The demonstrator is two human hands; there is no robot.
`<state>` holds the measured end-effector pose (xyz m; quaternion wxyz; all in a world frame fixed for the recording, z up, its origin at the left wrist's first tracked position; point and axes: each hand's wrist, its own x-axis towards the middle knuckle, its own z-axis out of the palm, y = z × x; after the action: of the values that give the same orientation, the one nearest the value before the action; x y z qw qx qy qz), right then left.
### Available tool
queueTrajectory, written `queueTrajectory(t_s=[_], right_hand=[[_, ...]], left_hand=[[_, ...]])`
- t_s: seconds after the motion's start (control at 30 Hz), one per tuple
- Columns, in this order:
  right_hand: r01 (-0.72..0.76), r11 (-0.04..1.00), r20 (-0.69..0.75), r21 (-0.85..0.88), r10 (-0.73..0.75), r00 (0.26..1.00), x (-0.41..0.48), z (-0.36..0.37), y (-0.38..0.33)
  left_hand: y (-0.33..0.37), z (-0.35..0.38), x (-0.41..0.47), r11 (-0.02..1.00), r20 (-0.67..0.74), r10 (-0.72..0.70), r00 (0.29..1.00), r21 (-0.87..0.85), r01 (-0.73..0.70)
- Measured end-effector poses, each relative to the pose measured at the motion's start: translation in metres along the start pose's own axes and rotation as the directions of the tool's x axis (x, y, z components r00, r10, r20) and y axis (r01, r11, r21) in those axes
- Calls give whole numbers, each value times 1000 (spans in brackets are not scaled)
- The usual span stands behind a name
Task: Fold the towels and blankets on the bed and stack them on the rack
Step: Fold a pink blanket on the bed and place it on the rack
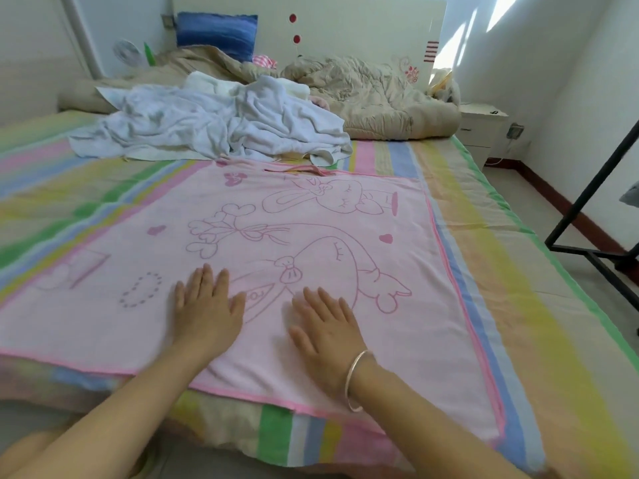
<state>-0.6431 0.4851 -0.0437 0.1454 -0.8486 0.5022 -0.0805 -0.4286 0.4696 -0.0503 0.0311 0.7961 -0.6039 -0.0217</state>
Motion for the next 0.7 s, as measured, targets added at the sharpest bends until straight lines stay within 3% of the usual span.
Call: queueTrajectory(t_s=[0.17, 0.3, 0.37, 0.43, 0.57, 0.63, 0.7], right_hand=[[-129, 990, 52, -59, 132, 990, 97, -4, -10], [-180, 978, 73, -106, 188, 979, 155, 31, -67], [-86, 993, 64, -84, 92, 994, 173, 59, -120], [74, 996, 71, -50, -70, 995, 183, 79, -166], [318, 946, 68, 62, -322, 944, 213, 80, -191], [331, 938, 5, 104, -333, 943, 236, 72, -178], [231, 970, -46, 69, -229, 972, 266, 65, -160]], left_hand=[[-57, -16, 46, 999, -40, -16, 999, -47, 14], [-120, -26, 85, 993, -79, -107, 991, -65, 102], [-142, -38, 110, 971, -141, -226, 964, -116, 211], [-159, -49, 145, 940, -115, -316, 942, -171, 294], [-180, -64, 212, 930, 5, -302, 953, -219, 296], [-179, -65, 235, 957, -7, -226, 974, -190, 221], [-172, -65, 257, 978, -37, -139, 990, -162, 132]])
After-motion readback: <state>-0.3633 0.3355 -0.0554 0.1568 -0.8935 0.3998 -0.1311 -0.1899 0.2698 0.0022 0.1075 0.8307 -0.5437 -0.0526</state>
